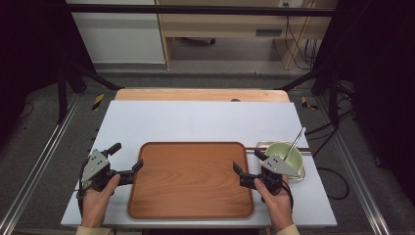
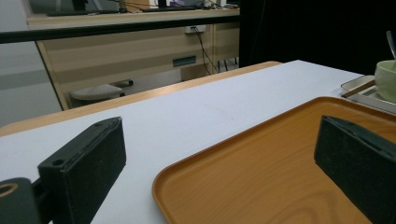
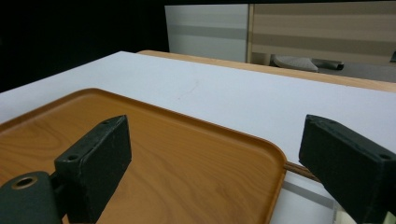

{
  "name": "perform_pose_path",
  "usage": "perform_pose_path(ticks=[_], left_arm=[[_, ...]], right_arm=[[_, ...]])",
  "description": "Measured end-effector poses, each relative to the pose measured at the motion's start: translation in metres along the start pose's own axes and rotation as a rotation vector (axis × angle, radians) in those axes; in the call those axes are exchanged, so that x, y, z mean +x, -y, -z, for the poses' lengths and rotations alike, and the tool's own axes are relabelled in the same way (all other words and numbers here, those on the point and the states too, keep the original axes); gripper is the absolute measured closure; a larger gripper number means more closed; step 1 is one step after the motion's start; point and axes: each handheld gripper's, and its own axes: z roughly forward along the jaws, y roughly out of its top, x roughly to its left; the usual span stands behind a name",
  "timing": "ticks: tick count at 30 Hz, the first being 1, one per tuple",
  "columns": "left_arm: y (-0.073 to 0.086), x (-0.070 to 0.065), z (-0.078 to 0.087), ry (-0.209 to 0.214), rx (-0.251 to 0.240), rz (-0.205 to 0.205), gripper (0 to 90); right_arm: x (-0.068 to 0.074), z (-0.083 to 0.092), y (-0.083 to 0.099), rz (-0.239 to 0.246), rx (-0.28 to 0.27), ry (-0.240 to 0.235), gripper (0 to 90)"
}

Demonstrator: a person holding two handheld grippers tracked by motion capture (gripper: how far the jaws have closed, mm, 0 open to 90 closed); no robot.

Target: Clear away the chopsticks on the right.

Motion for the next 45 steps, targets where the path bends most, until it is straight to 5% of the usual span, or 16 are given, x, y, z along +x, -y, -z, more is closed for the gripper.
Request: perform_pose_path(ticks=[11,26,33,45], left_arm=[[0.008,0.006,0.007,-0.038,0.011,0.013,1.8],[0.015,0.015,0.012,-0.095,0.022,0.020,1.7],[0.017,0.014,0.014,-0.149,0.030,-0.001,3.4],[0.024,0.011,0.016,-0.175,0.048,-0.008,5.3]], right_arm=[[0.001,0.029,-0.003,0.139,0.083,0.030,13.8],[-0.059,0.105,-0.007,0.040,-0.009,0.230,24.0],[-0.083,0.126,-0.001,-0.022,-0.013,0.305,47.1],[-0.116,0.120,0.008,-0.093,0.125,0.351,86.5]])
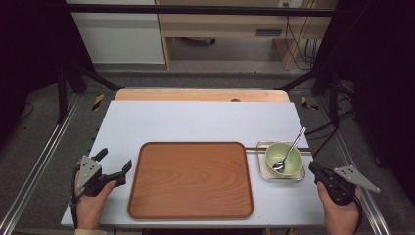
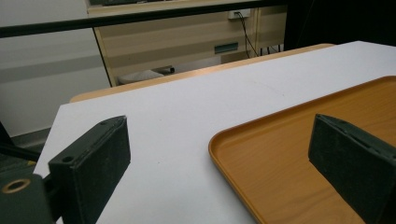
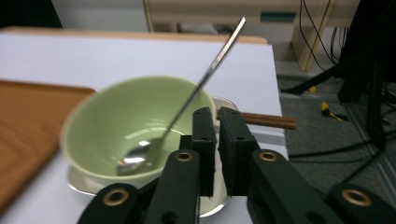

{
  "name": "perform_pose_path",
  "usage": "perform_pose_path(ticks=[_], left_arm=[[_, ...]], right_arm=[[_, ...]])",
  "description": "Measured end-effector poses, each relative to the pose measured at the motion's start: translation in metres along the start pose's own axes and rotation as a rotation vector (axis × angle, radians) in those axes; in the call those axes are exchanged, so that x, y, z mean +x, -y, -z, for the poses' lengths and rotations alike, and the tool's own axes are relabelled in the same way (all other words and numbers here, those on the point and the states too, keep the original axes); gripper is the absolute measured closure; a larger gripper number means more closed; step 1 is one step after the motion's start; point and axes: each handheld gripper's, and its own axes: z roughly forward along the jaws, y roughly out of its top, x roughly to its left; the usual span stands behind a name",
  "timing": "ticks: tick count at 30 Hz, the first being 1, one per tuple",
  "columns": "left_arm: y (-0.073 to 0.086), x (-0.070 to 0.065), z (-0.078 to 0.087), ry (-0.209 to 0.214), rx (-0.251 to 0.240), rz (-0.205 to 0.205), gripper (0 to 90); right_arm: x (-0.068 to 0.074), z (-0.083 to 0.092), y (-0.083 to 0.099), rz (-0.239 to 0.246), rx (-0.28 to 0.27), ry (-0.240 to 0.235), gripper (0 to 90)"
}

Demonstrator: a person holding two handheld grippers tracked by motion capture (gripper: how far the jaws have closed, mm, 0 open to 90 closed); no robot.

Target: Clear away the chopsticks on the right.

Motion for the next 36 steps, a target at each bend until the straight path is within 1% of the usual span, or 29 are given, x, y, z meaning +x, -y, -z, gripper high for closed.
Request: perform_pose_path(ticks=[2,3,5,6,7,9,10,12,14,17,18,19,21,22,23,25,26,29,31,33,34,36], left_arm=[[0.000,-0.001,0.000,0.001,0.001,-0.004,5.3],[0.000,-0.002,0.000,0.001,-0.001,-0.003,5.3],[0.000,-0.002,0.000,-0.002,0.001,-0.004,5.3],[0.000,-0.002,-0.001,-0.001,0.003,-0.003,5.3],[0.000,-0.003,-0.001,0.000,0.003,-0.004,5.3],[0.000,-0.003,-0.001,0.001,0.005,-0.008,5.3],[0.000,-0.004,-0.001,0.000,0.003,-0.009,5.4],[-0.001,-0.003,-0.001,-0.003,0.001,-0.009,5.5],[0.000,-0.003,-0.001,-0.006,0.002,-0.007,5.6],[0.000,-0.002,-0.001,-0.008,0.003,-0.004,5.8],[0.001,-0.002,-0.001,-0.009,0.004,-0.003,5.9],[0.001,-0.002,-0.001,-0.008,0.004,-0.002,5.9],[0.001,-0.003,-0.002,-0.009,0.009,-0.007,6.0],[0.001,-0.003,-0.002,-0.009,0.010,-0.008,6.0],[0.001,-0.003,-0.002,-0.009,0.010,-0.011,6.0],[0.001,-0.003,-0.002,-0.012,0.010,-0.012,6.1],[0.001,-0.003,-0.002,-0.012,0.009,-0.012,6.1],[0.002,-0.004,-0.003,-0.008,0.016,-0.018,6.2],[0.002,-0.004,-0.003,-0.007,0.017,-0.021,6.3],[0.001,-0.005,-0.003,-0.008,0.019,-0.027,6.3],[0.001,-0.005,-0.003,-0.008,0.018,-0.027,6.3],[0.002,-0.005,-0.003,-0.008,0.020,-0.029,6.4]], right_arm=[[-0.008,-0.007,-0.003,0.029,0.037,0.004,89.1],[-0.011,-0.009,-0.005,0.032,0.050,0.002,89.6],[-0.022,-0.014,-0.010,0.017,0.069,-0.003,90.0],[-0.027,-0.017,-0.013,0.018,0.078,-0.010,90.0],[-0.033,-0.022,-0.018,0.030,0.091,-0.012,90.0],[-0.043,-0.030,-0.026,0.028,0.107,-0.022,90.0],[-0.047,-0.034,-0.028,0.018,0.114,-0.028,90.0],[-0.057,-0.046,-0.035,0.017,0.138,-0.036,90.0],[-0.065,-0.056,-0.040,0.007,0.154,-0.042,90.0],[-0.073,-0.071,-0.045,-0.011,0.172,-0.051,90.0],[-0.075,-0.079,-0.047,-0.013,0.186,-0.061,90.0],[-0.076,-0.085,-0.048,-0.020,0.204,-0.065,90.0],[-0.078,-0.099,-0.048,-0.009,0.247,-0.069,90.0],[-0.079,-0.105,-0.047,-0.002,0.262,-0.064,90.0],[-0.079,-0.110,-0.047,-0.007,0.278,-0.062,90.0],[-0.080,-0.121,-0.045,0.008,0.303,-0.059,90.0],[-0.080,-0.123,-0.045,0.002,0.309,-0.060,90.0],[-0.079,-0.133,-0.042,0.003,0.344,-0.060,90.0],[-0.079,-0.140,-0.039,0.024,0.377,-0.060,90.0],[-0.078,-0.143,-0.039,0.036,0.384,-0.058,90.0],[-0.077,-0.143,-0.039,0.031,0.392,-0.059,90.0],[-0.076,-0.144,-0.040,0.041,0.402,-0.062,90.0]])
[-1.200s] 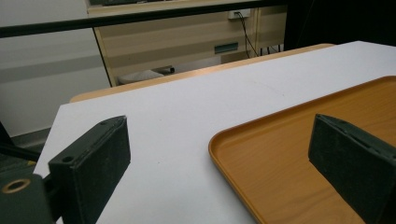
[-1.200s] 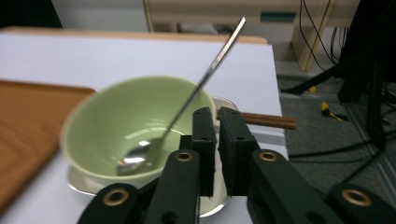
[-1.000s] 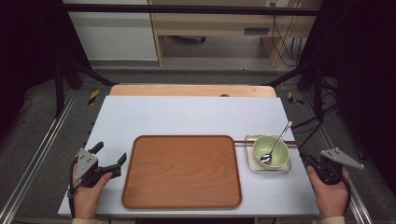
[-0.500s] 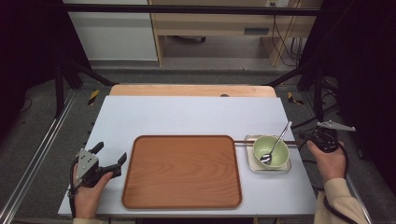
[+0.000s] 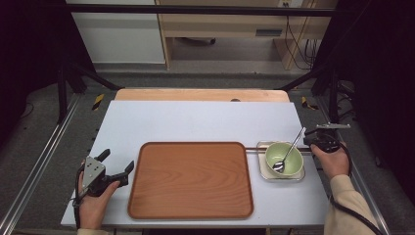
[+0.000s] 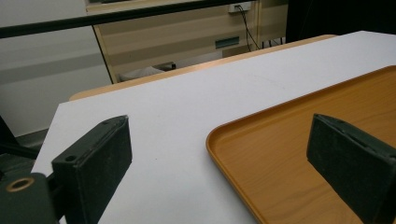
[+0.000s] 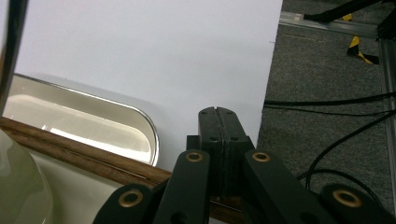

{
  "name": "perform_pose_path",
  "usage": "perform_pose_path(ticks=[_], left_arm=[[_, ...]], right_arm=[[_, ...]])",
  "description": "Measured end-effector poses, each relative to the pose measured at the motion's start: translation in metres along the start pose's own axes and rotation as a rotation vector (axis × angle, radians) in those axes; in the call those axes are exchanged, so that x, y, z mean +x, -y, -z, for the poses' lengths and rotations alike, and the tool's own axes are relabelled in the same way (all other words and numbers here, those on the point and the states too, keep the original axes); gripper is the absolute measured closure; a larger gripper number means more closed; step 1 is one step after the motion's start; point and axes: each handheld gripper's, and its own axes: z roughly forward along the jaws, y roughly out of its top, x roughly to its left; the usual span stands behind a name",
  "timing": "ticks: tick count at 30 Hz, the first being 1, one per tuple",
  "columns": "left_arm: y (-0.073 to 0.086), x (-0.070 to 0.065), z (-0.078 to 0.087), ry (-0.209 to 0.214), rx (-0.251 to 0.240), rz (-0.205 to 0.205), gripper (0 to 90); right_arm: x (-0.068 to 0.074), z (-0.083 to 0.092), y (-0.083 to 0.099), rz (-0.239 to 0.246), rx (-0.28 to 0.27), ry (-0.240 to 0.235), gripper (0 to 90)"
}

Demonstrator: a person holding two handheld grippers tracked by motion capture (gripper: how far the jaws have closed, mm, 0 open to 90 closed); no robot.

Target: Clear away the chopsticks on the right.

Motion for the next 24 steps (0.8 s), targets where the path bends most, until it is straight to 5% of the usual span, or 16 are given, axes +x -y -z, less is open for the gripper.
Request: perform_pose_path(ticks=[12,24], left_arm=[[0.001,0.001,0.000,-0.006,0.005,-0.007,6.5],[0.001,0.002,0.001,-0.012,0.005,-0.007,6.6]], right_arm=[[0.000,0.004,0.004,0.050,0.057,-0.006,90.0],[0.005,0.017,0.014,0.085,0.120,-0.076,90.0]])
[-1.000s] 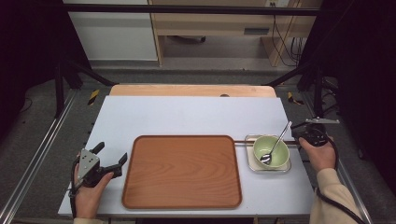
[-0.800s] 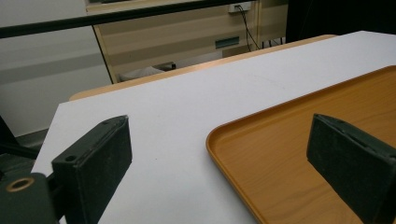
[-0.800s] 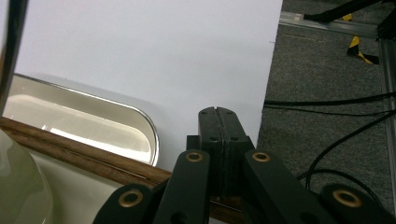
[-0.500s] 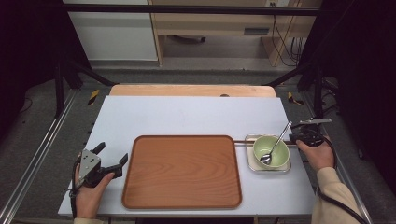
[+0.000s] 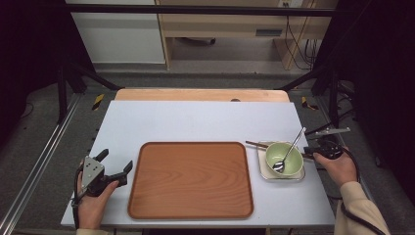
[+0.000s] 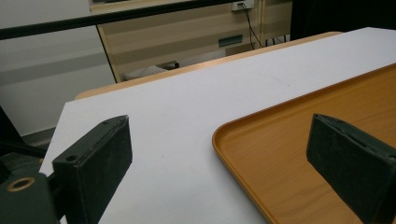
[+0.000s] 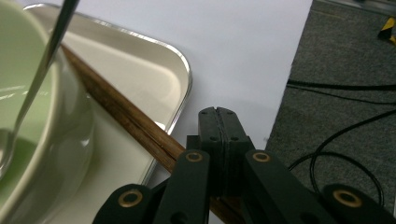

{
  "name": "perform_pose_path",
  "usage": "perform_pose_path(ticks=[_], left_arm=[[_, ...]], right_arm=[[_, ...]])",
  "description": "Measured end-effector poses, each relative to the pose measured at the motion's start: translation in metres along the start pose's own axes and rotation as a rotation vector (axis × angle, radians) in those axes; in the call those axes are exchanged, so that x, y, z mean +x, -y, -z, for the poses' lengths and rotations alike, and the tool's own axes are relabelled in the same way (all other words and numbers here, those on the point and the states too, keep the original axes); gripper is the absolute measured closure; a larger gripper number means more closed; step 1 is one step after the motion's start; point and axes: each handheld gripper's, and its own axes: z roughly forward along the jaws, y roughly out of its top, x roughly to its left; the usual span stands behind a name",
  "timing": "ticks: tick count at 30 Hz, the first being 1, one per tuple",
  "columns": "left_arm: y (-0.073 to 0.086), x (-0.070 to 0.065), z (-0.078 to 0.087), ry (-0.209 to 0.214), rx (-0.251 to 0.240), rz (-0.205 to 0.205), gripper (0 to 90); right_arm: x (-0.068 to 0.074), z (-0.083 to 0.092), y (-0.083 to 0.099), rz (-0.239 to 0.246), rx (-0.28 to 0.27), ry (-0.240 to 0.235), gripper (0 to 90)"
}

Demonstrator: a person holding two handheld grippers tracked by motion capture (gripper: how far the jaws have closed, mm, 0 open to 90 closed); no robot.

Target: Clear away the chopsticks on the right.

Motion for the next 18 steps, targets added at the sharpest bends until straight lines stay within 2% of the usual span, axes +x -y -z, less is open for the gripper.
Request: perform_pose_path(ticks=[8,9,18], left_arm=[[-0.0005,-0.0014,-0.0001,0.000,-0.002,-0.002,6.5],[-0.0005,-0.0013,-0.0001,0.000,-0.003,-0.002,6.6],[-0.0002,-0.0003,0.0003,-0.001,-0.001,-0.004,6.5]], right_arm=[[0.0057,0.0063,0.0085,0.004,0.019,-0.026,90.0],[0.0056,0.0065,0.0090,0.017,0.019,-0.028,90.0],[0.0104,0.0070,0.0095,0.018,0.023,-0.043,90.0]])
